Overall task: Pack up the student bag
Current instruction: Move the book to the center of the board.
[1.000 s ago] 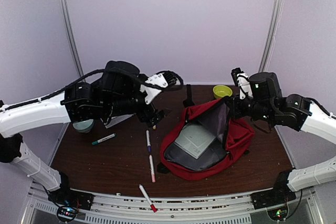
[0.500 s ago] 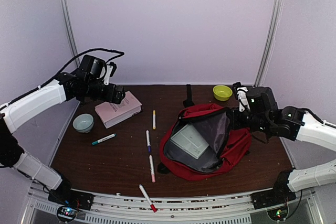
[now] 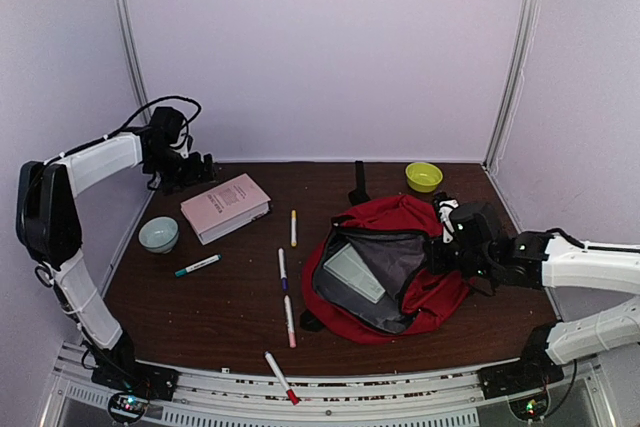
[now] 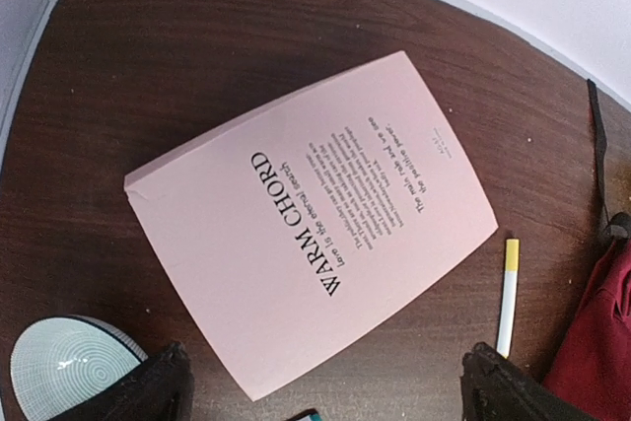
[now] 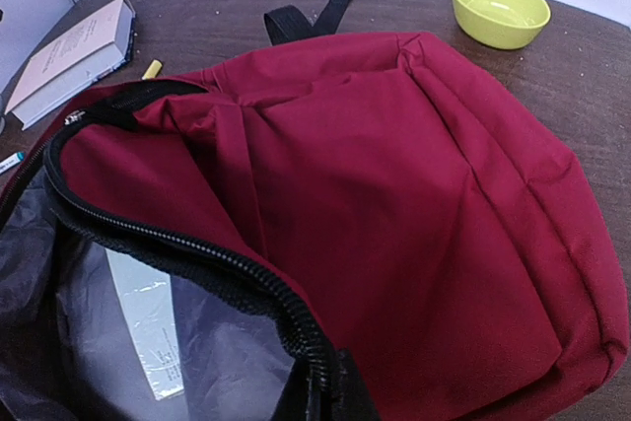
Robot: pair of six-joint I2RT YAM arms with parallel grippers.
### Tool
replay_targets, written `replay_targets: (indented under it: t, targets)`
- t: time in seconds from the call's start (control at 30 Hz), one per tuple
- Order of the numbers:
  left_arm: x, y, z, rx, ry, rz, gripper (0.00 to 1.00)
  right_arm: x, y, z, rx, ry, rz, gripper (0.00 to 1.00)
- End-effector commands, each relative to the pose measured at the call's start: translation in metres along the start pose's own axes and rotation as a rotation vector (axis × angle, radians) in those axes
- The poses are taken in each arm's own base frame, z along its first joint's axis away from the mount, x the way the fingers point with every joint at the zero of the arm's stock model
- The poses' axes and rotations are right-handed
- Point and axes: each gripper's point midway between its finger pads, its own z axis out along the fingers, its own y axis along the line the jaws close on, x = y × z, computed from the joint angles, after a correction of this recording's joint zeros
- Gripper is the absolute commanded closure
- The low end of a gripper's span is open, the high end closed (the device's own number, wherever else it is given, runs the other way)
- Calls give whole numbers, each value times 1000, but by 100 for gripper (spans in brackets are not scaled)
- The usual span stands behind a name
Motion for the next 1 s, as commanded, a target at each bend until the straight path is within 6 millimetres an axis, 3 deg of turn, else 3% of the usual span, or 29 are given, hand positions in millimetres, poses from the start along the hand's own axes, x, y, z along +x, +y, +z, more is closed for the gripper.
replay_targets:
  t: [0.0, 0.33, 0.6, 0.97]
  targets:
    - [10, 5, 10, 6, 18, -116, 3, -1, 7, 9, -37, -18, -8, 100]
    - [40, 17, 40, 3, 55, -181, 4, 9, 15, 25, -57, 41, -39, 100]
    - [41, 22, 47, -20, 56, -166, 9, 13, 15, 33, -87, 76, -18, 100]
    - [62, 42, 56, -109, 97, -208, 13, 16, 10, 39, -101, 99, 6, 100]
